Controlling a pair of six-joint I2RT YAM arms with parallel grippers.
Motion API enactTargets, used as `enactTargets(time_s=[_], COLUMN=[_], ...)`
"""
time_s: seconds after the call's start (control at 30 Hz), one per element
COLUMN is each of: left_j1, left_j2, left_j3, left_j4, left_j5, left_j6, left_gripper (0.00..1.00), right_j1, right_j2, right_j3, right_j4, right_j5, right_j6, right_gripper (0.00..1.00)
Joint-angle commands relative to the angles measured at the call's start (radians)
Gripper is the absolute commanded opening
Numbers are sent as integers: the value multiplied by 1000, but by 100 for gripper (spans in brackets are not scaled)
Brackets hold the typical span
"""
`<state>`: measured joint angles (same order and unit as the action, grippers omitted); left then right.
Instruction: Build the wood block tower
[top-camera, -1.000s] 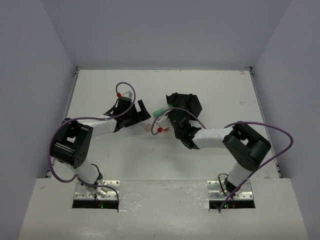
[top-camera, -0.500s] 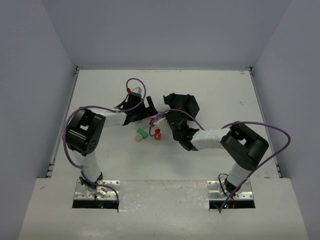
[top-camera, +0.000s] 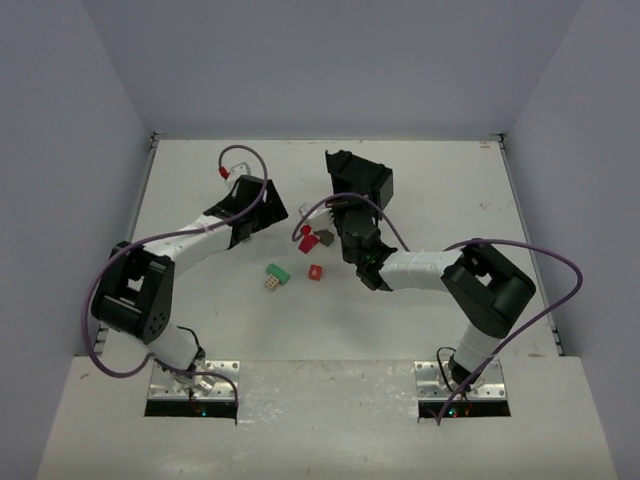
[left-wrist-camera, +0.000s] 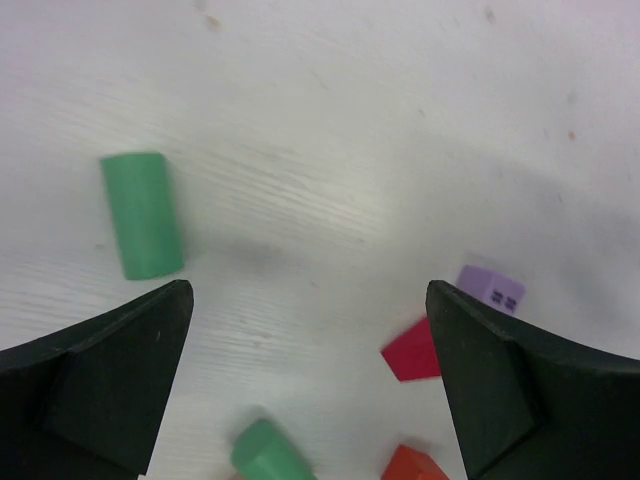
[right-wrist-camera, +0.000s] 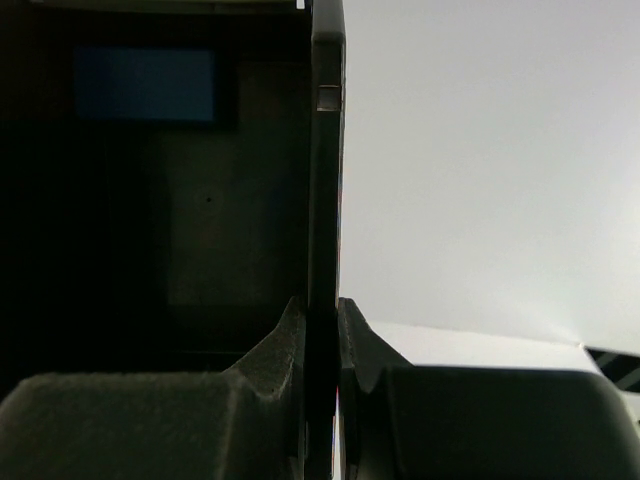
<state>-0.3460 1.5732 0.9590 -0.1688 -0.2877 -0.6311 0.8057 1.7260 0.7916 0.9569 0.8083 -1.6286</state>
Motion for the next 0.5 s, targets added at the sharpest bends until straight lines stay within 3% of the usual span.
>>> enactTargets(time_s=[0.0,0.13,0.23,0.47], left_j1=[182,319,383,441], left_j2=[-104,-23,43,100], left_j3=[-57,-76,-77,-109], left_j4=[-33,-57,-63,50], left_j5=[-142,-153,-123,30], left_j6=[-106,-133,-123,-82], left_gripper=[100,100,100,100], right_j1=[-71,-111,-138,-171], right_j2=[-34,-80,-125,-170], right_j3=[55,49,57,68], right_j4=[117,33,-140,-216], right_j5=[15,-7,-33,-44], right_j6=[95,211,340,422], right_gripper=[0,0,0,0])
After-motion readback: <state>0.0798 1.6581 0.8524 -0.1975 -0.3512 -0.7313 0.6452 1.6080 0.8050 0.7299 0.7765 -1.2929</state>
